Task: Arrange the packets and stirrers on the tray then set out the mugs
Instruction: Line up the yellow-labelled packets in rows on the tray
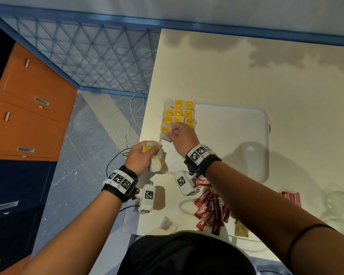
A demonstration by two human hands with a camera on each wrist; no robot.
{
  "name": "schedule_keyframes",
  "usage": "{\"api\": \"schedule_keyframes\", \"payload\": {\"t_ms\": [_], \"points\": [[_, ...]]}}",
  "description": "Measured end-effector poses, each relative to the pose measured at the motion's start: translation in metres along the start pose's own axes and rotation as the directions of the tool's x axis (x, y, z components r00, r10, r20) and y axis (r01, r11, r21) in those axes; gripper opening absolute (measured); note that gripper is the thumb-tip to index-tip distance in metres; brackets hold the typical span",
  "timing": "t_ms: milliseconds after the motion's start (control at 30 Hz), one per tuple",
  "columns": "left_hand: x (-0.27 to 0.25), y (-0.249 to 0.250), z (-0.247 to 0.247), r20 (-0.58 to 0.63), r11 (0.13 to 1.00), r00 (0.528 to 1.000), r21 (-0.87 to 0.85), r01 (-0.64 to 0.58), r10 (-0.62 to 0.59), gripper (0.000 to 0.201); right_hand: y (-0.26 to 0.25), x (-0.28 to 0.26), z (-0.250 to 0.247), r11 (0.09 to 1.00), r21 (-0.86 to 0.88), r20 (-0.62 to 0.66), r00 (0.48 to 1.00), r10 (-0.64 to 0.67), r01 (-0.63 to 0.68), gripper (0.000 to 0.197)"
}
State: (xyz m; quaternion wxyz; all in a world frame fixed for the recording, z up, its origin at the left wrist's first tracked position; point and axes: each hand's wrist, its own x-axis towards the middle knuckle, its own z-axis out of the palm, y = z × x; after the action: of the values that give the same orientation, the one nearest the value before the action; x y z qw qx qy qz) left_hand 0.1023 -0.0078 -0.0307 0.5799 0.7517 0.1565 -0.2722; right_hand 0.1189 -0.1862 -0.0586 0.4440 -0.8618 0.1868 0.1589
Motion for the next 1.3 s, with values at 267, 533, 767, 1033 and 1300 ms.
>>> {"api": "schedule_keyframes", "payload": {"t_ms": [267,533,767,1033,1300], "points": [[-0.004,0.0,-0.002,0.004,0.998,0.999,-0.044,0.044,-0.043,0.015,-0.006,0.006,-0.003,0.99,-0.143,0.0,1.0,-0.007,0.006,0.013],[-0.01,0.003,0.002,0.077,0.988,0.993,-0.118,0.103,-0.095,0.037,-0.009,0.0,-0.004,0.979,-0.199,-0.024,0.999,-0.036,0.03,0.015],[-0.013,-0.003,0.003,0.139,0.982,0.988,-0.163,0.091,-0.069,0.046,-0.013,-0.01,-0.007,0.994,-0.08,0.014,0.997,-0.075,0.076,0.019],[-0.006,-0.009,0.006,0.129,0.973,0.99,-0.217,0.078,-0.05,0.036,0.007,-0.036,-0.014,0.98,0.142,0.108,0.982,-0.155,0.139,0.032],[-0.004,-0.004,0.016,0.21,0.969,0.978,-0.237,0.063,-0.013,0.038,0.025,-0.053,-0.026,0.981,0.147,0.181,0.972,-0.153,0.127,0.025]]}}
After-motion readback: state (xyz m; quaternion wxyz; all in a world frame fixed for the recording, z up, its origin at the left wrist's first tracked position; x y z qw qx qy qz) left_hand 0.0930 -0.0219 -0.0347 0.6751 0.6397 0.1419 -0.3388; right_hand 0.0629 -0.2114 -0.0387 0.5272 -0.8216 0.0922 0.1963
